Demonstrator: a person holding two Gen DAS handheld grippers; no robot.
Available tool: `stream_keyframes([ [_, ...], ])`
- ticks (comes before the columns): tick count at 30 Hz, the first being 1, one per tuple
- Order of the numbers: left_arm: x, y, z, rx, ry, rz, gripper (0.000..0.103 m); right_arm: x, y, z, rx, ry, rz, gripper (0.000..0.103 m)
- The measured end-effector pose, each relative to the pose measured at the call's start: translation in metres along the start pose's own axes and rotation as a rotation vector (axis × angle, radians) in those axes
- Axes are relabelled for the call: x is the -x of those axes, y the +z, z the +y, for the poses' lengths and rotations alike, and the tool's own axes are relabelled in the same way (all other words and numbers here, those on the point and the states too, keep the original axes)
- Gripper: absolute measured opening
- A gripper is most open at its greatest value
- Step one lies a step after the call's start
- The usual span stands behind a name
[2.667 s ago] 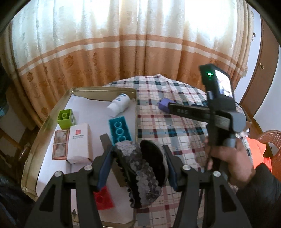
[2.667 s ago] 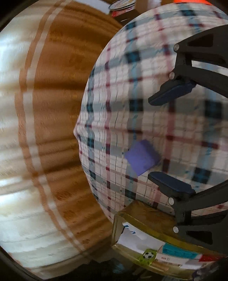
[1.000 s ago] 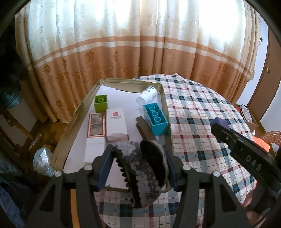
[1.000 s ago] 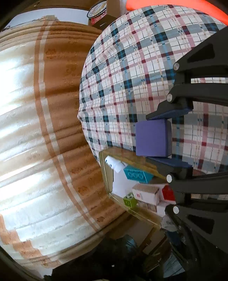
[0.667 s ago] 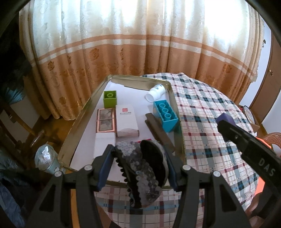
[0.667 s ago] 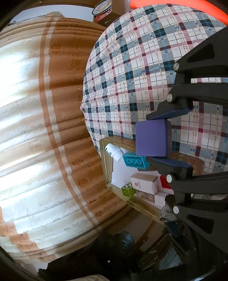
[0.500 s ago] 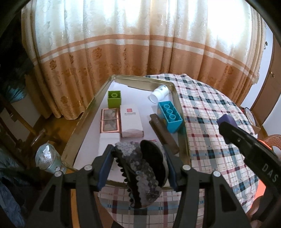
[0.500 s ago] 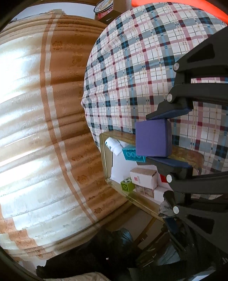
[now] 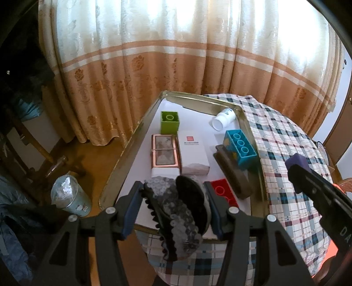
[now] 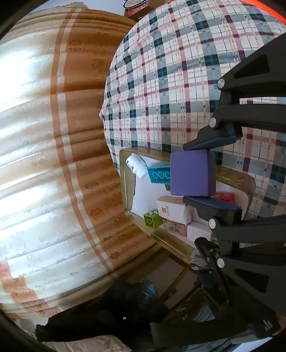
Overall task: Organize rigid objects
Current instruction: 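Carry the black clip and purple cube over the tray with both grippers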
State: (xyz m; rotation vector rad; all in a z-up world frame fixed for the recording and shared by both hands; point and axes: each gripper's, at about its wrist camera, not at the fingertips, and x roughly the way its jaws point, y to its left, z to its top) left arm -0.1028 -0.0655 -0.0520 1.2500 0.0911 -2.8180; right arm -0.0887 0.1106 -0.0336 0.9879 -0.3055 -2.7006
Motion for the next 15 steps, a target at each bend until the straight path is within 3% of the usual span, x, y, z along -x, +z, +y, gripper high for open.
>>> stream_keyframes([
  [15,-0.005,0.004,0.006,-0.005,0.02,-0.004,0.055,-0.006,0.007,0.014,0.028,0.013,-0.005,0.043],
])
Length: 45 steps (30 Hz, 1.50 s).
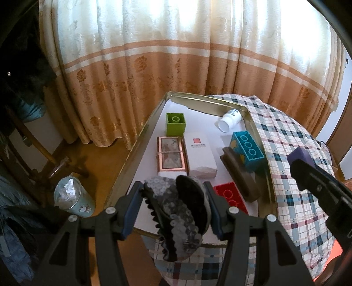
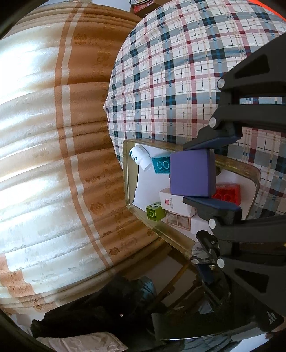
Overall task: Organize rigid objects
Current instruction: 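Carry the black clip and purple cube over the tray with both grippers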
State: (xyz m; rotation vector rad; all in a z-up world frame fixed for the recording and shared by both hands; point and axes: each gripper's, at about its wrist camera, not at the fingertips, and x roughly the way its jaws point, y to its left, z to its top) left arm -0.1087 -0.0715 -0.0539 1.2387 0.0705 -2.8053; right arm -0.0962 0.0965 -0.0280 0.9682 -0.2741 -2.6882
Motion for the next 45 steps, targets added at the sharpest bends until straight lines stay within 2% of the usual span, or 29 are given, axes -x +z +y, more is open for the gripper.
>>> stream_keyframes([
  [15,0.002,0.015,0.005,-0.004,0.01,-0.039,0.054,-0.007,0.011,0.011,0.025,0.014,-0.014,0.043],
  [26,0.0,0.036,0.004,-0.028,0.024,-0.077,0.055,-0.016,0.032,0.007,0.025,-0.019,-0.042,0.043],
  [38,-0.018,0.074,-0.015,-0.08,0.041,-0.101,0.055,-0.038,0.059,-0.006,0.005,-0.062,-0.059,0.043],
  [45,-0.035,0.088,-0.024,-0.095,0.046,-0.087,0.055,-0.058,0.07,-0.011,0.007,-0.086,-0.054,0.043],
])
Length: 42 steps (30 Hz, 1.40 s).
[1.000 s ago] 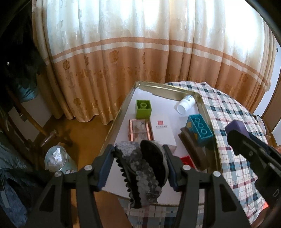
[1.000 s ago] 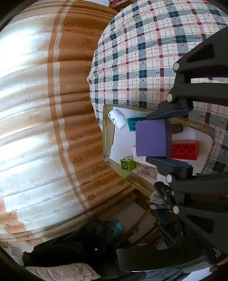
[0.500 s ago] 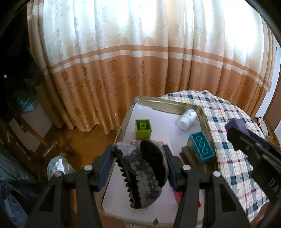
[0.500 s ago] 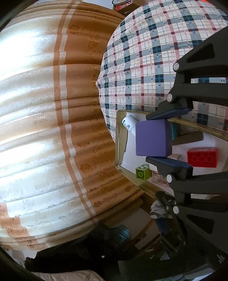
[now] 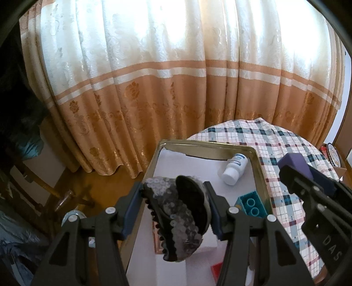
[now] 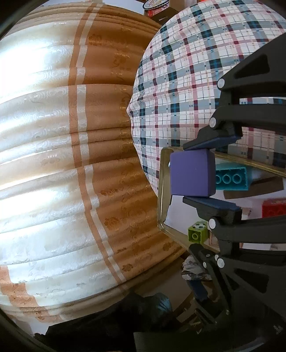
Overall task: Organize rigid objects
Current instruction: 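Carry the black clip and purple cube over the tray with both grippers, then lower the clip and cube into the tray and open both grippers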
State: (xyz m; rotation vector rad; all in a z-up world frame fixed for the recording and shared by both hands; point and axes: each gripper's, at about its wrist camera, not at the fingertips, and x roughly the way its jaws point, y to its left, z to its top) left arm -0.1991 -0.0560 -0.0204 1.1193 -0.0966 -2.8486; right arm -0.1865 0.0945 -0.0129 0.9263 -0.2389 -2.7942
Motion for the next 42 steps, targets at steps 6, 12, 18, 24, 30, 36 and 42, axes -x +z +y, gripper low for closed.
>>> stream_keyframes([
  [6,-0.015,0.007,-0.005,-0.008,-0.005,0.015,0.054,-0.017,0.004,0.002,0.003,-0.003,0.018,0.043],
  [12,-0.031,0.011,-0.008,-0.018,-0.014,0.043,0.054,-0.032,0.002,0.0,-0.003,-0.011,0.044,0.043],
  [18,-0.043,0.014,-0.006,-0.013,-0.015,0.064,0.054,-0.045,0.001,-0.001,0.003,-0.014,0.069,0.043],
  [24,-0.055,0.018,-0.006,-0.009,-0.013,0.091,0.054,-0.056,0.002,0.001,0.018,-0.007,0.096,0.043],
  [30,-0.069,0.019,-0.006,-0.001,-0.015,0.129,0.054,-0.066,0.001,0.0,0.021,-0.006,0.117,0.043],
  [36,-0.076,0.018,-0.007,-0.002,-0.008,0.146,0.054,-0.074,-0.002,-0.001,0.022,-0.004,0.137,0.043],
  [42,-0.082,0.02,-0.008,-0.005,-0.005,0.154,0.054,-0.082,-0.005,-0.001,0.032,-0.005,0.162,0.043],
])
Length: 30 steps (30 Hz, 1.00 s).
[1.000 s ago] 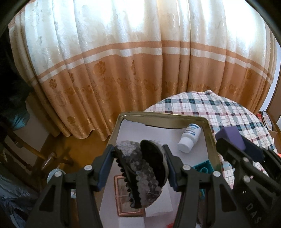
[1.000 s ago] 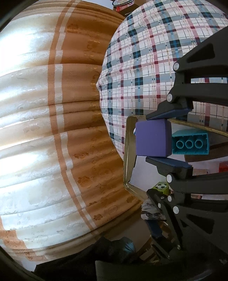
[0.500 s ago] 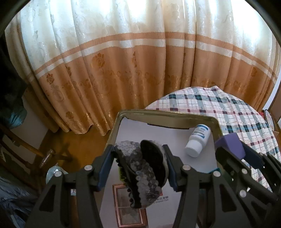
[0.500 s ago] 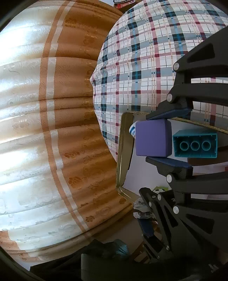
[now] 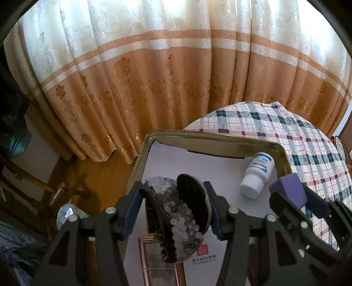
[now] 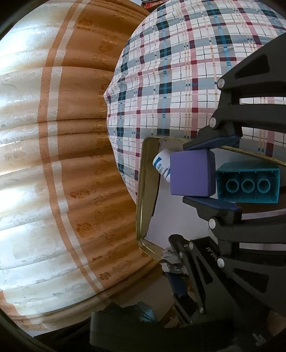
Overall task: Organize rigid objects
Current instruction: 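Lower the clip and cube into the tray and open both grippers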
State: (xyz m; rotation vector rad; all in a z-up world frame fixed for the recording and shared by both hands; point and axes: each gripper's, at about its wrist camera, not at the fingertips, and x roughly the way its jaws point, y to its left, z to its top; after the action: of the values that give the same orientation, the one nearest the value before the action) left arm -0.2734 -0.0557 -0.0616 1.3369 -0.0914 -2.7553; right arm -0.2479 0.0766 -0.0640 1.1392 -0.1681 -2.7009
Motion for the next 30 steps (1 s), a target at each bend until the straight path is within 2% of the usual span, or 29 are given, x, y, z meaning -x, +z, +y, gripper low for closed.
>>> stream_keyframes([
  [8,-0.004,0.007,-0.002,-0.017,0.016,-0.007,0.054,-0.003,-0.001,0.001,0.023,-0.005,0.018,0.043],
  [23,-0.006,0.008,-0.013,-0.059,-0.027,0.013,0.052,-0.006,-0.008,0.009,0.085,-0.001,0.057,0.043],
  [30,-0.007,0.007,-0.019,-0.083,0.012,0.0,0.052,-0.008,-0.01,0.011,0.105,-0.004,0.056,0.043],
])
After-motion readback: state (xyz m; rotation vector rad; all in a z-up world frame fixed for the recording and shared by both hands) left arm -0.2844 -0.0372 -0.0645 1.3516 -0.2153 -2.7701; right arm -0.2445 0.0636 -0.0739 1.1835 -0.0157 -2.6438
